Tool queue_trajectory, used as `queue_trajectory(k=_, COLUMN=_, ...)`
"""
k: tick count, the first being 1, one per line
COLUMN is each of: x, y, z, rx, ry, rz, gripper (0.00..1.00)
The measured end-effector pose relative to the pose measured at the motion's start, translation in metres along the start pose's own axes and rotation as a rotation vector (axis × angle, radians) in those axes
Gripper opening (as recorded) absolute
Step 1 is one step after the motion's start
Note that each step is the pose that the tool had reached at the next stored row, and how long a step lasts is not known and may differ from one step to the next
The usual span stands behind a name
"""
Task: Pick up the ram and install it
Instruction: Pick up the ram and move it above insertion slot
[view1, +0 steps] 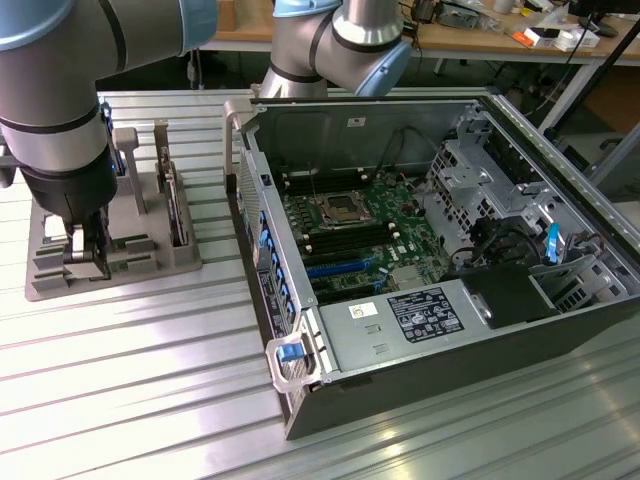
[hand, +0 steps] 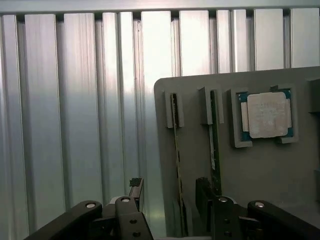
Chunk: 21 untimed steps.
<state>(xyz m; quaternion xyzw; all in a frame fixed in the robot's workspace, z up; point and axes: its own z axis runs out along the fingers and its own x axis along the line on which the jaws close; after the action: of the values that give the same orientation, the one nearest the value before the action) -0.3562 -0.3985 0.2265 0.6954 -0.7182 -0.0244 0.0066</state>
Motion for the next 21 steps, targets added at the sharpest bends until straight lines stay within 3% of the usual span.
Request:
queue_trajectory(k=3, x=-0.002, y=0.0000, z=0.0028, rx=-0.0021, ry=0.0048, rz=-0.085, gripper=0.54)
queue_trajectory(k=5, x=-0.007, y=0.0013, z=0.0065, rx=-0.0020, ry=0.0047, rz=-0.087, gripper=0.54)
queue_trajectory(k=14, x=-0.009, y=0.0044, z=0.0234, rx=-0.0032, ry=0.0069, rz=-0.130, gripper=0.54)
queue_trajectory(k=21, x=-0.009, y=0.0043, z=0.0259, rx=-0.0032, ry=0.0070, rz=-0.130, gripper=0.54)
